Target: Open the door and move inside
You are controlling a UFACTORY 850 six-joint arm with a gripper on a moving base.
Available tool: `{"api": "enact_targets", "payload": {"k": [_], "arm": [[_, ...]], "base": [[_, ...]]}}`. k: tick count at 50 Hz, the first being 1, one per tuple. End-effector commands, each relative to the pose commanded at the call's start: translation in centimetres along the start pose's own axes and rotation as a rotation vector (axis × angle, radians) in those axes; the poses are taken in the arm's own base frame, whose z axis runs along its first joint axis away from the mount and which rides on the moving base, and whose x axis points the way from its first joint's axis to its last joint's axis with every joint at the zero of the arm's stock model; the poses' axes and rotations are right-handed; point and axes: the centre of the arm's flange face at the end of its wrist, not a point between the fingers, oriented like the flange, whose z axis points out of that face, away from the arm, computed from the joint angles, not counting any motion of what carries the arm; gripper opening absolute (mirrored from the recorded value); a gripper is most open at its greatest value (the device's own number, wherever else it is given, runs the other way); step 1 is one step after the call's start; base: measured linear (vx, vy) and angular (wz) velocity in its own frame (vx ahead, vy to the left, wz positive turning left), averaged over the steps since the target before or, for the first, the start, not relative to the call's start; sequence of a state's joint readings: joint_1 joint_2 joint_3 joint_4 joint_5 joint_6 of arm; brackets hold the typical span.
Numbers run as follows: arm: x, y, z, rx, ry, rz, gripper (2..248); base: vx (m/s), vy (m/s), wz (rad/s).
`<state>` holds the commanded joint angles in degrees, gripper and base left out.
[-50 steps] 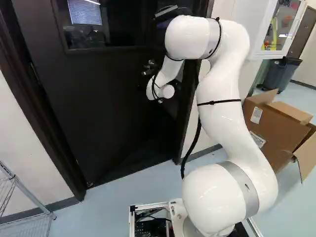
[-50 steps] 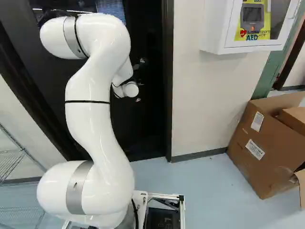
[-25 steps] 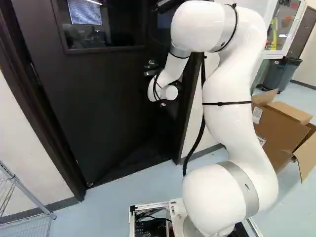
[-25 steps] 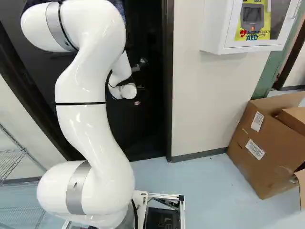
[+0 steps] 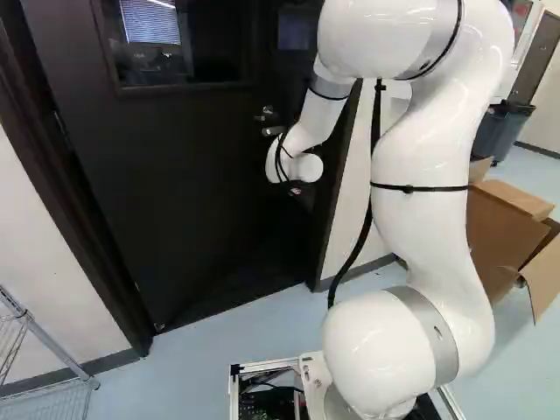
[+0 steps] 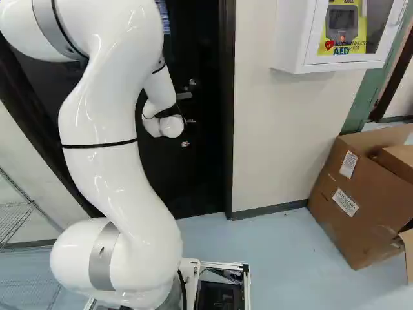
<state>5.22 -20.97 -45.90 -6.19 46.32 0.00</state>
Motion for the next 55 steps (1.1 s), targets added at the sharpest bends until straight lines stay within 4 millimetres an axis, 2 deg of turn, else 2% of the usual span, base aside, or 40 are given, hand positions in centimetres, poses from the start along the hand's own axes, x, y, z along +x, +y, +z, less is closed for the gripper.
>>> {"api": "enact_targets", "payload": {"k": [55], "arm": [[-3.8,2.5,-11.1,-0.159,-0.12,0.13,247]], "base": [[0.0,0.0,0.0]]}}
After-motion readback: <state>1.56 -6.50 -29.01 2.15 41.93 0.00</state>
